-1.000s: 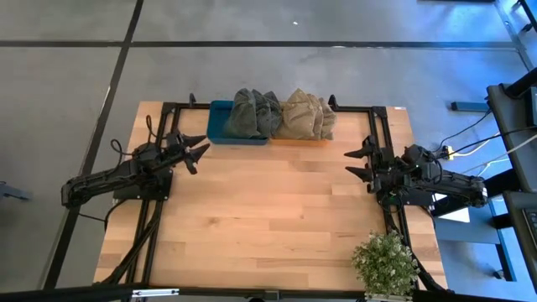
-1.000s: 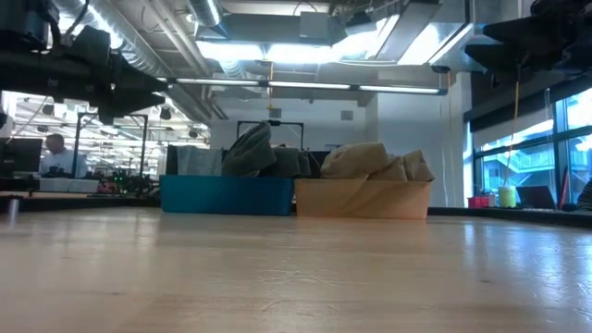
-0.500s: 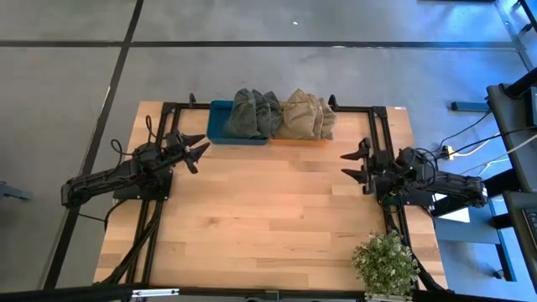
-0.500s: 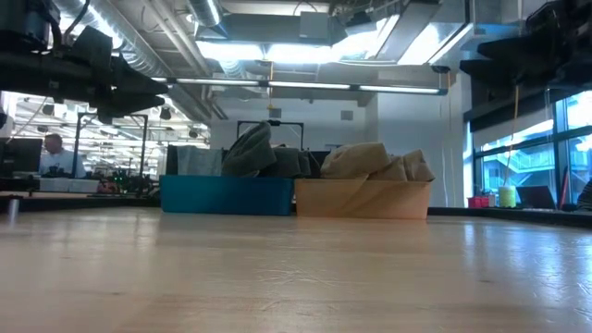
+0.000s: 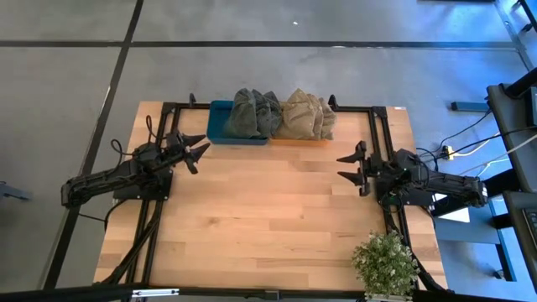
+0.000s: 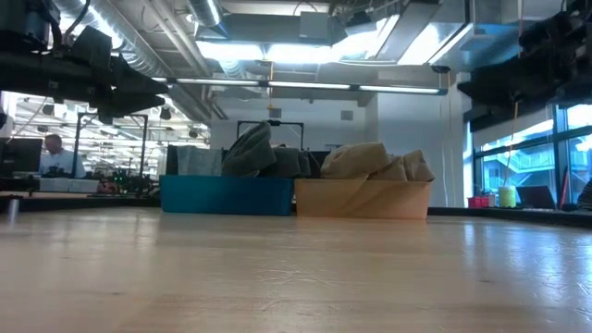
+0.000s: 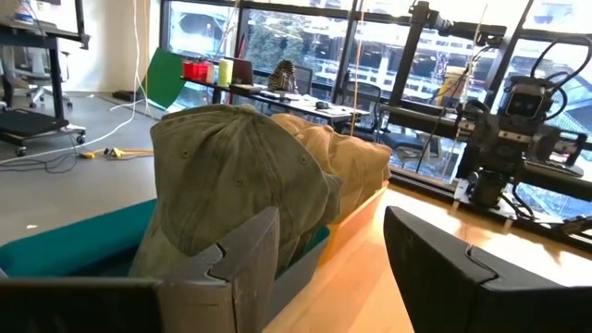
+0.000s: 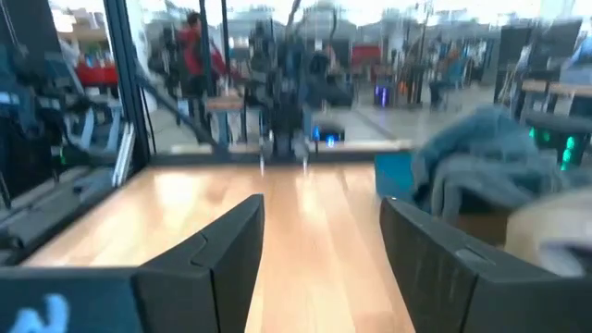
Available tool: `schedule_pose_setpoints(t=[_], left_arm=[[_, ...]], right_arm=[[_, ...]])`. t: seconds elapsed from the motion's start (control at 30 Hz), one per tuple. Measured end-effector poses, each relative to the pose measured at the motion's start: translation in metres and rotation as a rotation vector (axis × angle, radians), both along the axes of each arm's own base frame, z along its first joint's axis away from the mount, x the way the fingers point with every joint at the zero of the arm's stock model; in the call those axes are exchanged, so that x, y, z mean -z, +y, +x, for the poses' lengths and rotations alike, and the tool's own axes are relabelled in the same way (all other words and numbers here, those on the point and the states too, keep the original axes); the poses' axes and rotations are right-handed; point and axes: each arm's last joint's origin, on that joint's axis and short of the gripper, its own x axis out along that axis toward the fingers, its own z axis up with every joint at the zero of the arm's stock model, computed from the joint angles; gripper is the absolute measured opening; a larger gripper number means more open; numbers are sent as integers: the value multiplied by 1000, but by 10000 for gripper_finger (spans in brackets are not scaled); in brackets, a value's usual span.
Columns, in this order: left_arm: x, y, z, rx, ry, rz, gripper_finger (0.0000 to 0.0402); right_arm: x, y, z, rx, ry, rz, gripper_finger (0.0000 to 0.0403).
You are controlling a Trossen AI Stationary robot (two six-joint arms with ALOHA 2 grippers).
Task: Pick & Place hat
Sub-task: Return to Home Position
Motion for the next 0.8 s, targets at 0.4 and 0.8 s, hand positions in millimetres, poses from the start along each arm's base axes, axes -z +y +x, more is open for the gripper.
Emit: schedule_pose_setpoints(t=[0.4, 0.8], left_arm=[[0, 0, 0, 1, 0, 0, 191], [0, 0, 0, 1, 0, -1, 191]], right_arm=[[4, 0, 1, 8, 38, 31, 218], [4, 0, 1, -1, 32, 189, 218]])
